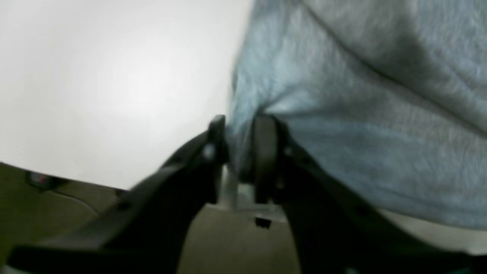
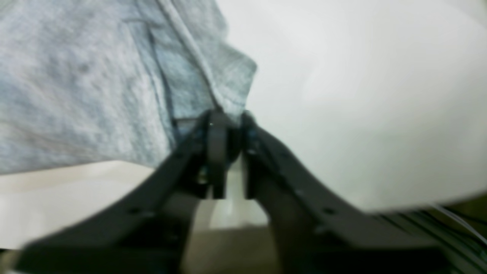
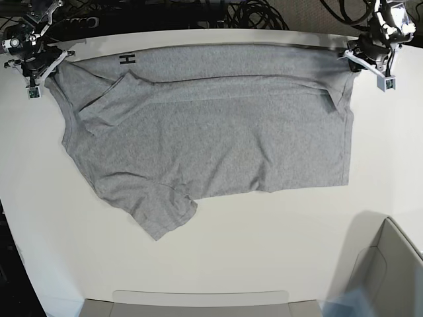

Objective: Fold the T-shirt properly
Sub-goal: 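Regrasp the folded edge with both grippers and drag the shirt back, then release the edge and move the right gripper to the sleeve near the hem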

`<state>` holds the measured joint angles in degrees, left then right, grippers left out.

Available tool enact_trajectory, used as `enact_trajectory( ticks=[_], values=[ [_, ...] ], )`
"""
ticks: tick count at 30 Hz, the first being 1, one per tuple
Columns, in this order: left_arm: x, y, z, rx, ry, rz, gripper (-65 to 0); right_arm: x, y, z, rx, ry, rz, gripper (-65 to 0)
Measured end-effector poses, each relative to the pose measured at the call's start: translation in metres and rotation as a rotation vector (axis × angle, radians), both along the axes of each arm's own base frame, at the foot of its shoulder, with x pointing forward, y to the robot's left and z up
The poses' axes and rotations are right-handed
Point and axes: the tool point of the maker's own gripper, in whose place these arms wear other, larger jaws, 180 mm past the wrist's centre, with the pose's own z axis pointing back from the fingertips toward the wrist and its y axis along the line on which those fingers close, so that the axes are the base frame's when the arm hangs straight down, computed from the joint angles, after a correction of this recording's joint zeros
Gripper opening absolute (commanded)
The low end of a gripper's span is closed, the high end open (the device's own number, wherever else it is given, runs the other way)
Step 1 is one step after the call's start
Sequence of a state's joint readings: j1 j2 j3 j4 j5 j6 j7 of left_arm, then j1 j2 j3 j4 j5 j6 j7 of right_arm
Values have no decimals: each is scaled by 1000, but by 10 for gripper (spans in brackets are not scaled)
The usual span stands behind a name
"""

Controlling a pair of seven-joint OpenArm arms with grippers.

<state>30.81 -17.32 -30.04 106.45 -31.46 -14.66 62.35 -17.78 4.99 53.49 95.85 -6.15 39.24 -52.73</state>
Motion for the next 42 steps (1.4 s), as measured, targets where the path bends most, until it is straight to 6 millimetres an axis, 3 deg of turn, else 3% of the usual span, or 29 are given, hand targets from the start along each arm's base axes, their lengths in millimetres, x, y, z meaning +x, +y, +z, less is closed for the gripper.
enact_trajectory(
  ticks=[4, 14, 19, 22, 25, 27, 31, 34, 39, 42],
  values=[
    [3, -4, 12, 21, -32, -24, -454, -13, 7, 8, -64, 66, -15, -388],
    [-1, -7, 14, 20, 6, -36, -456, -16, 6, 29, -130, 66, -15, -385],
    [6, -9, 25, 37, -23, -54, -456, -20, -24, 56, -254, 63, -100, -385],
    [9, -11, 31, 44, -39, -64, -457, -8, -36, 75, -281, -13, -155, -385],
    [17, -12, 34, 45, -62, -64, -464, 17, -39, 96, -308, -98, -157, -385],
    [38, -12, 42, 47, -112, -63, -496, 43, -29, 102, -306, -130, -116, -386],
    [96, -33, 68, 16, -271, -108, -564, 118, 19, 121, -273, -258, 67, -386],
    [122, -54, 78, -21, -299, -159, -580, 176, 64, 135, -225, -352, 217, -386],
    [146, -74, 91, -52, -321, -207, -586, 237, 128, 98, -125, -257, 447, -386],
    [146, -82, 87, -78, -315, -207, -586, 270, 171, 76, -12, -284, 575, -386]
  ],
)
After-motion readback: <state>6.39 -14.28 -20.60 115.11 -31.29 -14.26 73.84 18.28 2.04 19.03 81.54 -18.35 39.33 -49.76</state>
